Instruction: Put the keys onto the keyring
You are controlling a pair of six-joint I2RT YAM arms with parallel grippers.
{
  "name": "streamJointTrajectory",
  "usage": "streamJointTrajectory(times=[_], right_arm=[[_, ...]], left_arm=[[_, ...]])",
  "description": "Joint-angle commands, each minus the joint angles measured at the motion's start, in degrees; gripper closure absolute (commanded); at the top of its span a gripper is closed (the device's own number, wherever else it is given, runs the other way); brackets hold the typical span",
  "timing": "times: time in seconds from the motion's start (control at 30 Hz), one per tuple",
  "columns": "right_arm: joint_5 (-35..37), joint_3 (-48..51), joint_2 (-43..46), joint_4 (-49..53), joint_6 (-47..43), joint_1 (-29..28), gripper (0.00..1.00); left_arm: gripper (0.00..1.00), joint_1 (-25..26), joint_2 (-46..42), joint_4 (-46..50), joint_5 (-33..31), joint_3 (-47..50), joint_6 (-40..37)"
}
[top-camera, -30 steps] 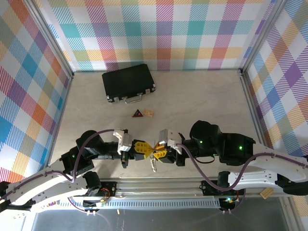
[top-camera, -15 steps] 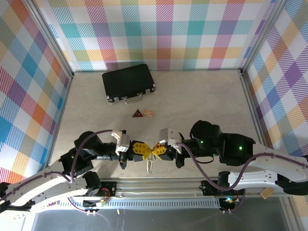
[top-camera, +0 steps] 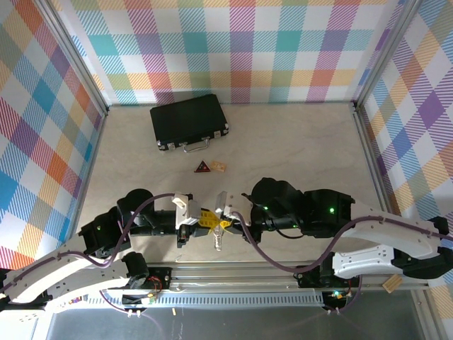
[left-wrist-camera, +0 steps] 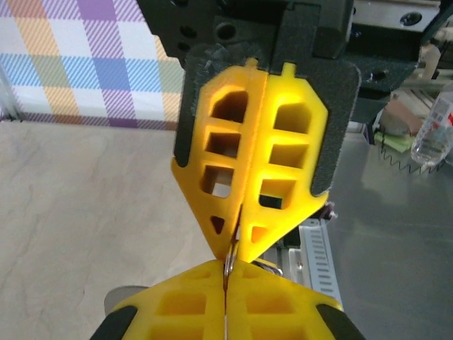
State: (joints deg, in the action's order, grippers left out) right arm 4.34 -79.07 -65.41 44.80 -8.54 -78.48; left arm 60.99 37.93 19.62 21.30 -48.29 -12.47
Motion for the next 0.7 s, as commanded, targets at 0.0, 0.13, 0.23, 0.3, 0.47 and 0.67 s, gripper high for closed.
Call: streamJointTrajectory(times=[0.0,0.13,0.23,0.3,0.47,0.67], right_arm=[[-2.08,-2.65,-0.95,1.86,-2.17,-1.66,1.0],[-2.23,-2.0,0.28,0.25,-2.06,-1.75,1.0],[-2.66,-0.13,2.25,-2.72,-1.21,-1.8,1.0],[-3.07,1.4,3.75,-4.9,-0.62,-1.76,0.95],[-6.14,6.93,8.79,-12.37,0.52,-1.71,0.83],[-7.6,8.36,10.28,-14.63,1.59,-1.75,0.76]], left_arm=[[1.0,0.18,0.32,0.54,-2.53,-1.63,-1.05],[1.0,0.18,-0.35,-1.93,-0.87,-1.31,0.26],[1.0,0.18,-0.84,-5.32,1.49,-1.19,1.67],[1.0,0.18,-1.1,-7.24,3.18,-1.35,2.52],[1.0,0.18,-2.12,-11.98,6.31,-0.92,4.41],[1.0,0.18,-1.97,-14.89,7.78,-0.15,4.9]])
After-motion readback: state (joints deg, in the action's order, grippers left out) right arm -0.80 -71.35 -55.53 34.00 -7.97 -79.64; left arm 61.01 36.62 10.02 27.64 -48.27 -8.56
